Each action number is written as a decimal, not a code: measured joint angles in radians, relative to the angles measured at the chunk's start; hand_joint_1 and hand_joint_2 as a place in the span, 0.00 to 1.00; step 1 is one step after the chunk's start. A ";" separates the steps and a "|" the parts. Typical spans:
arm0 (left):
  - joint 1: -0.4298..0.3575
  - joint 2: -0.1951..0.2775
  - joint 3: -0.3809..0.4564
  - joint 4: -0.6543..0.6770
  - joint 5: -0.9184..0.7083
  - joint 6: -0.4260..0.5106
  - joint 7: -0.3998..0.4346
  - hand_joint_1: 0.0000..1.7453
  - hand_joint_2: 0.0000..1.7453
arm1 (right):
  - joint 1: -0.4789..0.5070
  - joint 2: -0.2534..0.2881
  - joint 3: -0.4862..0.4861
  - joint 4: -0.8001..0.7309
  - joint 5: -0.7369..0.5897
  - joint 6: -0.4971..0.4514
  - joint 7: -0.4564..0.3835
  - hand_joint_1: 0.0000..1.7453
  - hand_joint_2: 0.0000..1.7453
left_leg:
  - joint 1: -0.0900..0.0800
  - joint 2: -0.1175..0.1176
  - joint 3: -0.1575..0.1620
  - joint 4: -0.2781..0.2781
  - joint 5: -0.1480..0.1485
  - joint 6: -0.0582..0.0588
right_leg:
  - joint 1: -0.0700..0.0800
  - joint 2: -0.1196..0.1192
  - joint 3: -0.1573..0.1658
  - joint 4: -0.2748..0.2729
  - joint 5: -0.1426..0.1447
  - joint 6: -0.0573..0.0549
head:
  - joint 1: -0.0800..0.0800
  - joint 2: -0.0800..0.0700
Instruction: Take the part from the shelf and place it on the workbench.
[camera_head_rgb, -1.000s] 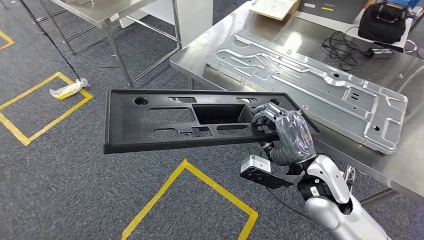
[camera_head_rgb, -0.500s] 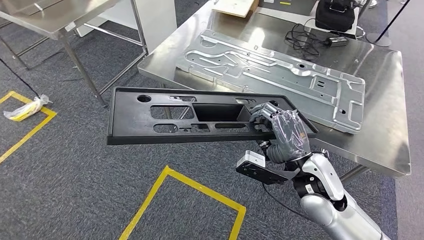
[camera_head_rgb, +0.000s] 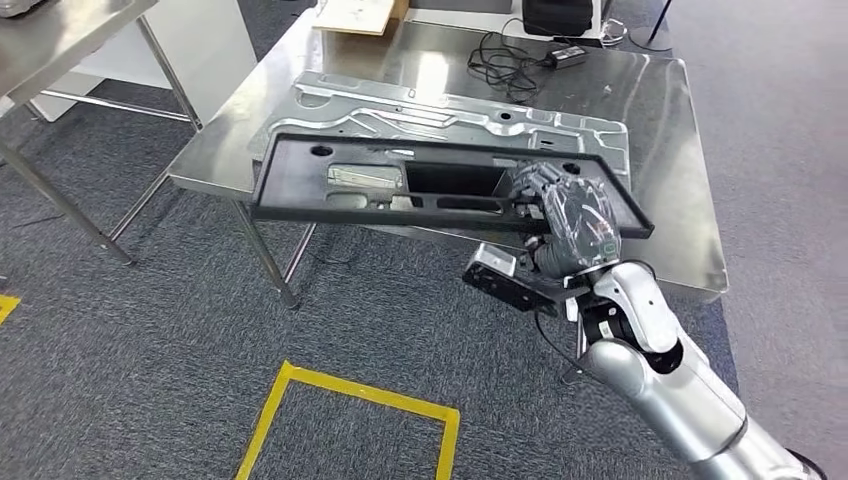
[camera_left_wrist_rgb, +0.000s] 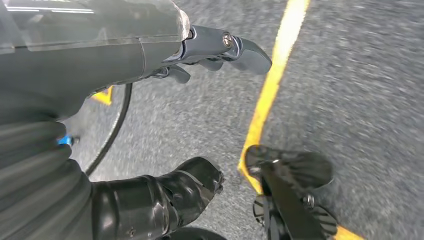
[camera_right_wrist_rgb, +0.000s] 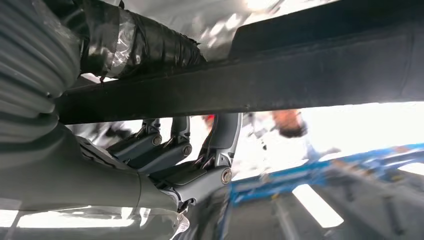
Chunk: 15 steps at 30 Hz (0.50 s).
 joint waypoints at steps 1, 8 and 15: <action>-0.002 0.000 0.000 0.000 -0.002 0.000 -0.001 0.00 1.00 | -0.033 0.007 0.004 0.030 0.026 0.009 0.016 1.00 1.00 | -0.002 -0.004 0.014 -0.046 0.021 0.004 | 0.001 0.007 -0.002 0.003 -0.002 0.004 | 0.000 0.000; -0.011 -0.003 -0.001 0.000 -0.011 0.002 -0.006 0.00 1.00 | -0.227 0.038 0.043 0.243 0.102 0.074 0.055 1.00 1.00 | 0.002 0.002 0.036 -0.099 0.038 0.035 | -0.003 -0.056 -0.057 0.106 -0.061 0.039 | 0.002 0.000; -0.008 -0.006 -0.003 0.000 -0.019 0.003 -0.002 0.00 1.00 | -0.393 0.125 0.098 0.552 0.147 0.102 0.065 1.00 1.00 | 0.002 0.010 0.056 -0.098 0.021 0.024 | -0.021 -0.093 -0.074 0.084 0.016 0.052 | 0.002 0.000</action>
